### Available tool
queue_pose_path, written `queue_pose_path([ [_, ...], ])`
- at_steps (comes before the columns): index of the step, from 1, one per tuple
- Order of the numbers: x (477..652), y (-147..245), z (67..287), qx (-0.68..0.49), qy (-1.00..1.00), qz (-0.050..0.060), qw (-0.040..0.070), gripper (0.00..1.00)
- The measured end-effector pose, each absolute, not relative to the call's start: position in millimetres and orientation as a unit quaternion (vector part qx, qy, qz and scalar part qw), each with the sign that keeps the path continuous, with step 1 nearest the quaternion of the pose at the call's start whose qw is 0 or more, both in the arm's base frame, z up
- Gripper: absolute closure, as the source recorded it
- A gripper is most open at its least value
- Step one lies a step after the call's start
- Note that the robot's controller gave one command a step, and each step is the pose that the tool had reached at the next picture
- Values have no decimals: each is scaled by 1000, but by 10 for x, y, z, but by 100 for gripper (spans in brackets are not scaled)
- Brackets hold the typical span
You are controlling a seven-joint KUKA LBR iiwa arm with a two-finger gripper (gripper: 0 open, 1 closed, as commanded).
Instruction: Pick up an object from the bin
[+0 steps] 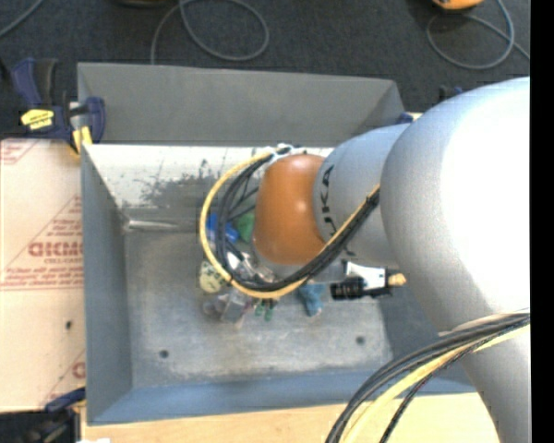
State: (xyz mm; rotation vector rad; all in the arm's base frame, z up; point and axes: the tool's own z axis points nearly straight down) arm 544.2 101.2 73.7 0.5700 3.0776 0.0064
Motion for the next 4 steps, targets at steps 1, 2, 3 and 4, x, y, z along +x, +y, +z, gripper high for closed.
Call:
queue_pose_path([
  [1, 5452, 1010, 759, 188, 982, 2, 6, 100],
  [2, 5595, 1058, 816, 237, 972, 2, 6, 100],
  [3, 5642, 1217, 891, 204, 979, 1, 7, 100],
  [4, 5909, 953, 1145, 57, 998, 1, 9, 100],
])
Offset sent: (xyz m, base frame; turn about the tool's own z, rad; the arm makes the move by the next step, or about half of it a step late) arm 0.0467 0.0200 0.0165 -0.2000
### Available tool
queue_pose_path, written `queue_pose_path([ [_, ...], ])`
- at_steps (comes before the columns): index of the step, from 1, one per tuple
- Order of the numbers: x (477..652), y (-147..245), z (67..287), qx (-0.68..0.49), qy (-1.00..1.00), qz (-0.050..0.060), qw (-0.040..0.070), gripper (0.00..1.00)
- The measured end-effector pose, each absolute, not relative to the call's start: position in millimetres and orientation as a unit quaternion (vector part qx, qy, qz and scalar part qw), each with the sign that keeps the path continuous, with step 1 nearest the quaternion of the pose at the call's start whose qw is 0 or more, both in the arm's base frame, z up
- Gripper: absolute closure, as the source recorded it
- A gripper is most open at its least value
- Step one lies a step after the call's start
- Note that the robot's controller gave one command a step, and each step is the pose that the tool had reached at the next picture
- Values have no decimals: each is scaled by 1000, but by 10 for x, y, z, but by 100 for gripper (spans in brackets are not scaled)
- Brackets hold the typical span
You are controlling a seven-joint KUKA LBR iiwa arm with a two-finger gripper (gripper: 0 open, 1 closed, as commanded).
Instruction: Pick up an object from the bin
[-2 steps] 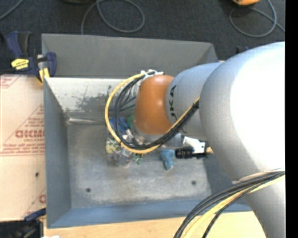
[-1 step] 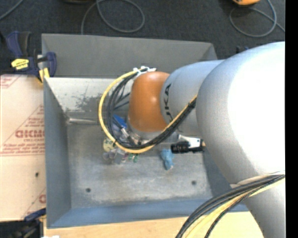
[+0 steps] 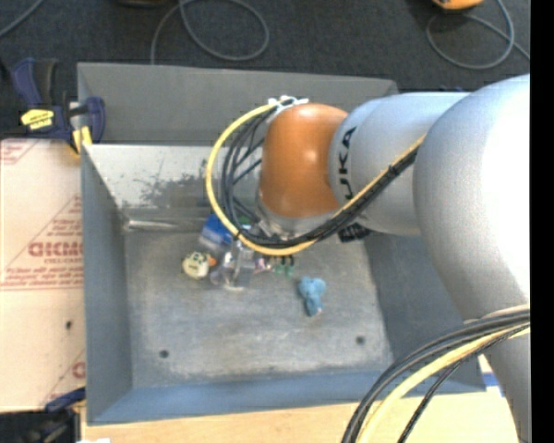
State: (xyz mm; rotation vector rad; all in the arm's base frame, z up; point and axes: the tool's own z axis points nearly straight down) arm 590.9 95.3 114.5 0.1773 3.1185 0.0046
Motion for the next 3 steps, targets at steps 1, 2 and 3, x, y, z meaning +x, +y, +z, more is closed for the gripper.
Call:
queue_pose_path([
  [1, 5908, 953, 1143, 57, 998, 1, 9, 100],
  [2, 6071, 1004, 1611, 65, 998, 1, 7, 100],
  [3, 6147, 1001, 2061, 65, 998, 2, 12, 100],
])
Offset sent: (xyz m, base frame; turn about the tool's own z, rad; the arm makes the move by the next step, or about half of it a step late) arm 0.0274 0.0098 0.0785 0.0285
